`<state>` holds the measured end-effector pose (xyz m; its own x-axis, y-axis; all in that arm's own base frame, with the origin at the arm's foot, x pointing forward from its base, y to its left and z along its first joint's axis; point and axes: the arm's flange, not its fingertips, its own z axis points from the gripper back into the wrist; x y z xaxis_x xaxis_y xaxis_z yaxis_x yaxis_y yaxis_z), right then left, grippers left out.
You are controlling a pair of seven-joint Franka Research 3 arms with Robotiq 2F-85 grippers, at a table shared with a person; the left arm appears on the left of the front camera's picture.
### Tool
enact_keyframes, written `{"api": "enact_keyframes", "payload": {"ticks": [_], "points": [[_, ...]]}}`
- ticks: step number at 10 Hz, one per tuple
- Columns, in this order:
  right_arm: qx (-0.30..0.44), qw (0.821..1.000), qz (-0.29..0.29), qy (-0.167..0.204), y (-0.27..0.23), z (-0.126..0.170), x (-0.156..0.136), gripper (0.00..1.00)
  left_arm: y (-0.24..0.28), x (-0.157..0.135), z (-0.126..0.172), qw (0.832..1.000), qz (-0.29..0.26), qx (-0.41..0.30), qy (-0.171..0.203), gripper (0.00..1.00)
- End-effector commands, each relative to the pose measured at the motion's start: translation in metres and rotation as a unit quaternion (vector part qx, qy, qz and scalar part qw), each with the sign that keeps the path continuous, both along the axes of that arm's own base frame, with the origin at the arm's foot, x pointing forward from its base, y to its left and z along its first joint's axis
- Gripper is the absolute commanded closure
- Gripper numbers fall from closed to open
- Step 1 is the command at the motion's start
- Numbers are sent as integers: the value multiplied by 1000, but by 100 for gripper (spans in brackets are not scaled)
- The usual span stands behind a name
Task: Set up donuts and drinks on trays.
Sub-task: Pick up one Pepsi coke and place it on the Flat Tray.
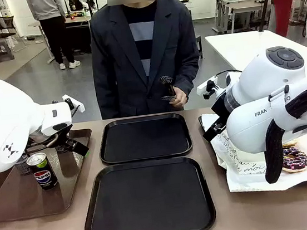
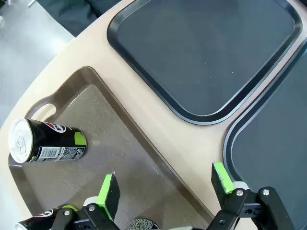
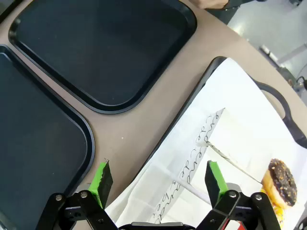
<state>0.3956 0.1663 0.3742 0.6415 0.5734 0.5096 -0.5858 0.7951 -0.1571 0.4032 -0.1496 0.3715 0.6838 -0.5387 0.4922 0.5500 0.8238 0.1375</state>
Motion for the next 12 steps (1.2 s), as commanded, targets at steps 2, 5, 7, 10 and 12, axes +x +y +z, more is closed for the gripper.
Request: {"api": "enact_keyframes", "payload": {"ticks": [2, 5, 7, 10, 12], "points": [[0, 1000, 0, 0, 0, 0, 0, 0, 0, 0, 0, 1000, 0, 0, 0, 0], [0, 1000, 0, 0, 0, 0, 0, 0, 0, 0, 0, 1000, 0, 0, 0, 0], [0, 1000, 0, 0, 0, 0, 0, 0, 0, 0, 0, 1000, 0, 0, 0, 0], [0, 1000, 0, 0, 0, 0, 0, 0, 0, 0, 0, 1000, 0, 0, 0, 0], [0, 1000, 0, 0, 0, 0, 0, 0, 0, 0, 0, 1000, 0, 0, 0, 0]]}}
